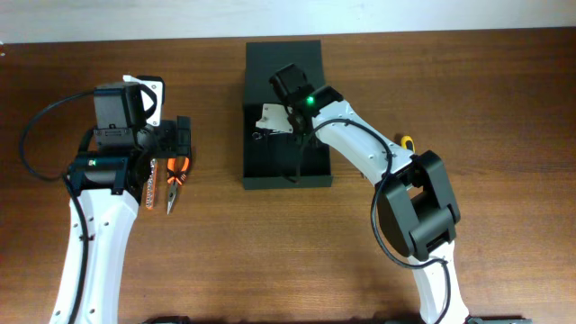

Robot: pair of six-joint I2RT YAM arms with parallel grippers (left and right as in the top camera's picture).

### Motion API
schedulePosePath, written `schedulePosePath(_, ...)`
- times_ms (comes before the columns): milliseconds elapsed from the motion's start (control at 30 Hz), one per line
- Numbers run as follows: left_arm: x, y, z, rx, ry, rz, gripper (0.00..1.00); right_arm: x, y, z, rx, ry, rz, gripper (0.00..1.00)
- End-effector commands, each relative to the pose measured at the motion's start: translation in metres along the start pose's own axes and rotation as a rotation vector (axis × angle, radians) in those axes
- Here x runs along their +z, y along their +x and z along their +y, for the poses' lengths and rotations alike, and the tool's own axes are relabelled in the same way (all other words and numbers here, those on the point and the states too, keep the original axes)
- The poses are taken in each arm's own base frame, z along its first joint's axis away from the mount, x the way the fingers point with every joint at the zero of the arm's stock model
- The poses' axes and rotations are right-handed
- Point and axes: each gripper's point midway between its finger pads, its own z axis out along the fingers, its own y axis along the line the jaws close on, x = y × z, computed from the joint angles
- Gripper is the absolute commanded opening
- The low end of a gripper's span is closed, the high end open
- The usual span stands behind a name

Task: Pack container
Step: 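Carry the wrench into the green box and release it, then move the right gripper to the yellow-black screwdriver and grasp its handle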

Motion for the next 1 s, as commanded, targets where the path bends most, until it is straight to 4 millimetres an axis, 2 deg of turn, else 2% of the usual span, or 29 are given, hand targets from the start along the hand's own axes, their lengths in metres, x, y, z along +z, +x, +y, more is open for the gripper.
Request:
schedulePosePath(0, -0.002, -0.006, -0.001, 0.01, 0.007, -0.012, 0.99, -0.054, -0.006, -0.032, 0.156, 0.118, -0.008, 0.59)
schedulePosePath(100, -0.002, -0.006, -0.001, 0.01, 0.007, -0.012, 0.99, -0.091, 0.003, -0.043, 0.314, 0.127, -0.014, 0.59)
schedulePosePath(200, -0.002, -0.006, -0.001, 0.01, 0.008, -0.012, 0.99, -0.13, 0.024, -0.058, 0.532, 0.14, -0.021, 0.62)
schedulePosePath(333, -0.002, -0.006, -0.001, 0.01, 0.008, -0.012, 0.99, -0.175, 0.075, -0.081, 0.911, 0.172, -0.018, 0.79)
schedulePosePath(433, -0.002, -0.006, -0.002, 0.01, 0.009, -0.01, 0.99, -0.189, 0.123, -0.087, 1.14, 0.136, -0.002, 0.81)
schedulePosePath(567, -0.002, 0.004, -0.002, 0.014, 0.013, 0.028, 0.99, -0.177, 0.185, -0.079, 1.415, -0.036, 0.04, 0.8)
schedulePosePath(700, -0.002, 0.004, -0.003, 0.014, 0.013, 0.028, 0.99, -0.153, 0.232, -0.061, 1.598, -0.185, 0.111, 0.7)
schedulePosePath(833, 0.0, 0.004, -0.003, 0.014, 0.013, 0.032, 0.99, -0.125, 0.259, -0.032, 1.675, -0.289, 0.2, 0.67)
schedulePosePath(967, 0.004, 0.006, -0.003, 0.015, 0.014, 0.043, 0.99, -0.099, 0.265, -0.003, 1.66, -0.352, 0.275, 0.68)
